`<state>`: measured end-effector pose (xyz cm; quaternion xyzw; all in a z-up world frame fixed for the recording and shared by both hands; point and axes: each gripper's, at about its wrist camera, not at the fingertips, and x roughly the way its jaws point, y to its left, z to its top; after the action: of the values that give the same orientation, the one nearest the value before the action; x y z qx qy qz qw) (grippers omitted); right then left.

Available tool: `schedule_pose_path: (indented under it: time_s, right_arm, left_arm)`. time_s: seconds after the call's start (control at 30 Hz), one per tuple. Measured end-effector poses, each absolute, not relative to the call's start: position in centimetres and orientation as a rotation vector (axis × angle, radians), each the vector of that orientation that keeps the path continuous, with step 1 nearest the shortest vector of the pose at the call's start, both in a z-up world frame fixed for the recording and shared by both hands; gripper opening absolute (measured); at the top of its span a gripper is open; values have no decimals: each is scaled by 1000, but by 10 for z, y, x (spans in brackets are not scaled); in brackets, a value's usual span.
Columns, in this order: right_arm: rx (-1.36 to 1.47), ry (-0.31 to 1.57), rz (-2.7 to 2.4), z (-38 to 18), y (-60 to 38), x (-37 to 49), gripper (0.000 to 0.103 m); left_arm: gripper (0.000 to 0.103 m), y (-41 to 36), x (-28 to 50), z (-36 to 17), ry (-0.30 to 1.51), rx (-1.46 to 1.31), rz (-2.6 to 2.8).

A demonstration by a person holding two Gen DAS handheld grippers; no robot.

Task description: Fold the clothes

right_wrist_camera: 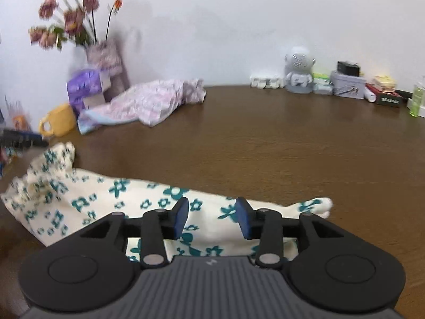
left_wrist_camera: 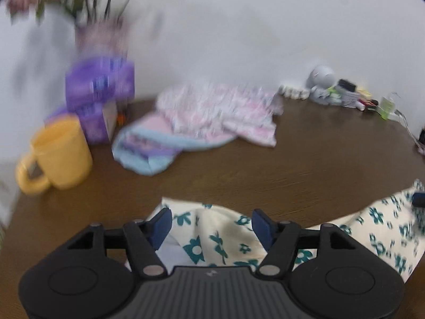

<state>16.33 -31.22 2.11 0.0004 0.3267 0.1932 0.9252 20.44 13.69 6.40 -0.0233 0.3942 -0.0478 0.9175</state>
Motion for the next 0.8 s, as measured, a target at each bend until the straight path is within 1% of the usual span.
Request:
schedule_pose_path:
  time_s: [0.07,0.1,0.13,0.17,0.2,0.33,0.47,0.53,0.57,0.63,0.67,0.7,0.73,0.8]
  right_arm:
    - [-1,694,381,13,-309,169,40]
    - [4,702,377,10,-308,170,39]
    - [9,708,377,7,-309,170,40]
    - [13,711,378,5,-309,169,40]
    - [15,713,379,4,-310,168,40]
    - [-3,727,375,-1,-310,166,40]
    - [-10,720,370,-3,-309,163,40]
    - [-9,711,368,-4,-309,162,40]
    - [-7,706,368,-4,-310,161,40]
    - [-7,700,371,-4,-311,161,40]
    - [-7,697,372,-5,-311,160,40]
    - [-7,696,373,-5,-311,161,40]
    - [-8,696,373,-5,-311,161,40]
    - [-13,694,371,-4,-311,161,40]
  left_arm:
    - [63,142,224,52,882,-87,-88]
    - [60,144,232,45,912,-102,-85]
    - [33,146,237,40,933,-119,-88]
    - [13,148,238,37,939,-136,-92]
    - [2,151,237,35,932,-147,-95]
    - [1,161,209,39,856,-135,-28]
    - [2,171,183,32,834,-205,10]
    - [5,174,180,26,828,-233,21]
    - [8,177,179,25,819,-251,25]
    - [21,183,179,31,797,-281,45]
    - [23,186,179,35,780,-288,61]
    - [29,189,179,41,758,-286,81]
    - [38,192,180,45,740,-284,102]
    - [45,199,186,50,739,-294,137]
